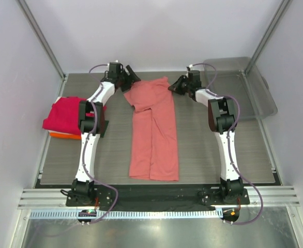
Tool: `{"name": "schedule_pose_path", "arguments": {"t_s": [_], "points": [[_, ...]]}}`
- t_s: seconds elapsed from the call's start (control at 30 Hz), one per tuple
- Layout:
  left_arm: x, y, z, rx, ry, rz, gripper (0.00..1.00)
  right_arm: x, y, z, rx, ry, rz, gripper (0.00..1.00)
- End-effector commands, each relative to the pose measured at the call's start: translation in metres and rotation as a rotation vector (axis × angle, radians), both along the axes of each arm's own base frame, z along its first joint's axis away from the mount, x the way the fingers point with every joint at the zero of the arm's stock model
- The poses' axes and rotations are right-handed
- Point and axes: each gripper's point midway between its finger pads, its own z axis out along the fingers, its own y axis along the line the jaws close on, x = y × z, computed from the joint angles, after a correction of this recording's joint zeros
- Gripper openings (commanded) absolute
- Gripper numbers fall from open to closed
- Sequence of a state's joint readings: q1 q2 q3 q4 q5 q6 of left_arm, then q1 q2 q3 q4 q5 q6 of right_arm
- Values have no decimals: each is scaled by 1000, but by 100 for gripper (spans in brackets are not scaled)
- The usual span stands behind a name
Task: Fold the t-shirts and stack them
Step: Fold the tshirt
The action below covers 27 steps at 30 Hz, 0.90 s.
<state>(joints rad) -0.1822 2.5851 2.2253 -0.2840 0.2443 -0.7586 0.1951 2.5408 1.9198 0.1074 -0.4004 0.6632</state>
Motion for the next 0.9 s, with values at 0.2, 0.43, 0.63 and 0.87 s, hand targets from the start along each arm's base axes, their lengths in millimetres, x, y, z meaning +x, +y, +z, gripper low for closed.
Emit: {"name": "schedule_pose_path", "arguments": {"t_s": [0.2, 0.43, 0.63, 0.87], "points": [[16, 1, 31, -64, -117, -11, 100, 37, -62, 23, 20, -48, -200, 16], [-44, 32, 115, 58, -174, 40, 100, 12, -52, 63, 19, -73, -135, 65], [-144, 40, 93, 146, -18, 58, 100, -67, -59, 87, -45, 31, -141, 62], [-272, 38, 61, 228, 123, 7, 100, -226, -64, 54, -262, 220, -191, 60]]}}
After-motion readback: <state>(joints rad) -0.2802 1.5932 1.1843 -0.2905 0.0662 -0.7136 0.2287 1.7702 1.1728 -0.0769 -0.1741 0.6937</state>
